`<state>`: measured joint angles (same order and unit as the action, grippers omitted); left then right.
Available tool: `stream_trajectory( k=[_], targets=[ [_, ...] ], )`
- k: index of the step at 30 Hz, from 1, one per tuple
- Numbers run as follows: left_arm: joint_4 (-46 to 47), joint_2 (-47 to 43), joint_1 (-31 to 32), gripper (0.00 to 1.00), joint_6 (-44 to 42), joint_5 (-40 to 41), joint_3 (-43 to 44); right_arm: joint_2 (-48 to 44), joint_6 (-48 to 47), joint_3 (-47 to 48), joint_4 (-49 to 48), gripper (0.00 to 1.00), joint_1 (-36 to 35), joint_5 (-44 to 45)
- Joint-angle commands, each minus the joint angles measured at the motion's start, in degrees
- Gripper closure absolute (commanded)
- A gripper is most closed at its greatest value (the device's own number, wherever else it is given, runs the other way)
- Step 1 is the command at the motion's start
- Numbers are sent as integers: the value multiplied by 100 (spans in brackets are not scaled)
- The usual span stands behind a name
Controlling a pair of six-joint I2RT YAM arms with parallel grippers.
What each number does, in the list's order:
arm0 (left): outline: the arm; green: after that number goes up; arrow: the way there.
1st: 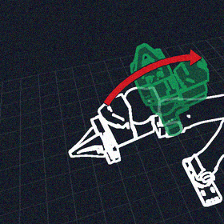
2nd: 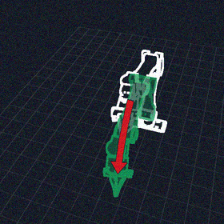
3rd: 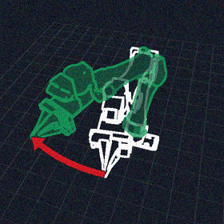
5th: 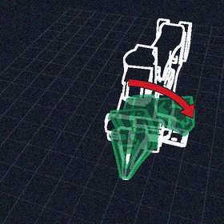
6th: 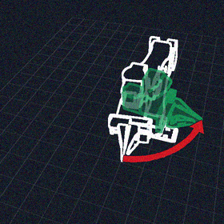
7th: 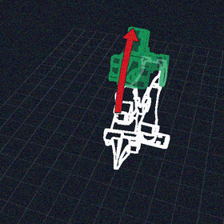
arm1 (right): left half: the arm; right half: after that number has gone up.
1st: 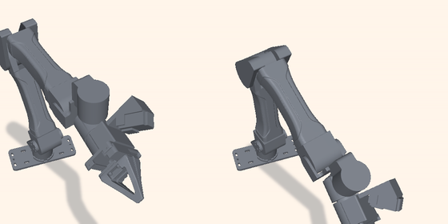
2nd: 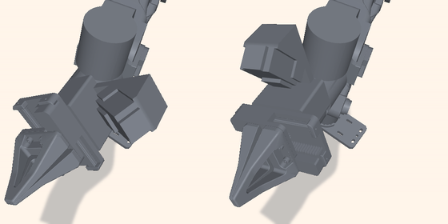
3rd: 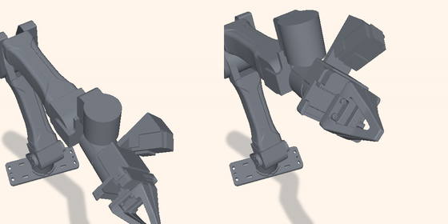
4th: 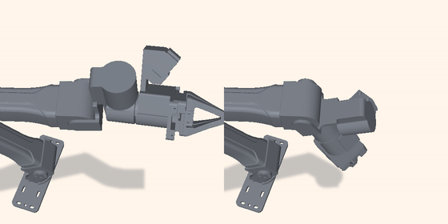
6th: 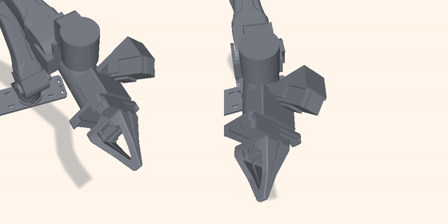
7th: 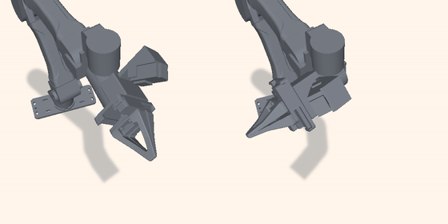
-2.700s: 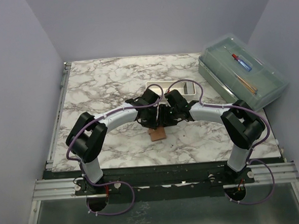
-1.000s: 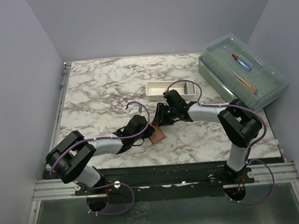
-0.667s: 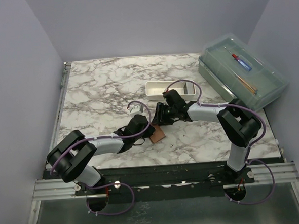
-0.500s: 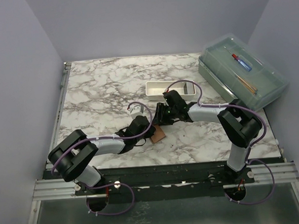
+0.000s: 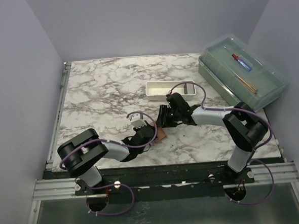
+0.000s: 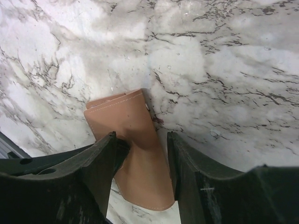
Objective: Put the credit cards into the card holder
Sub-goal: Move the card holder to the center of the board.
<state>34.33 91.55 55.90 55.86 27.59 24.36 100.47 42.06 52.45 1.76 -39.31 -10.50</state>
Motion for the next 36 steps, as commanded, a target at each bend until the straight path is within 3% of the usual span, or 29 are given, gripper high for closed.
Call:
stream_trajectory(
  k=[1, 6, 13, 18, 27, 36],
  targets=[
    [-1636, 1127, 615, 100, 407, 419, -593, 88, -154, -358, 1079, 47, -33, 512],
    [-1220, 2300, 1008, 100, 1268, 962, -609, -15, -200, -405, 1128, 46, -26, 562],
    [-1164, 3146, 1305, 100, 2088, 1439, -605, -202, -298, -316, 1263, 45, -15, 426],
    [-2041, 3648, 1694, 100, 2456, 1495, -96, -299, -283, -448, 1160, 45, 23, 221],
    [-3697, 3850, 1692, 100, 1990, 934, 1050, -796, -407, -585, 1314, 44, 294, 228],
    [-4331, 4591, 1554, 100, 1173, -152, 1916, -1317, -496, -841, 1357, 44, 657, 167]
  ],
)
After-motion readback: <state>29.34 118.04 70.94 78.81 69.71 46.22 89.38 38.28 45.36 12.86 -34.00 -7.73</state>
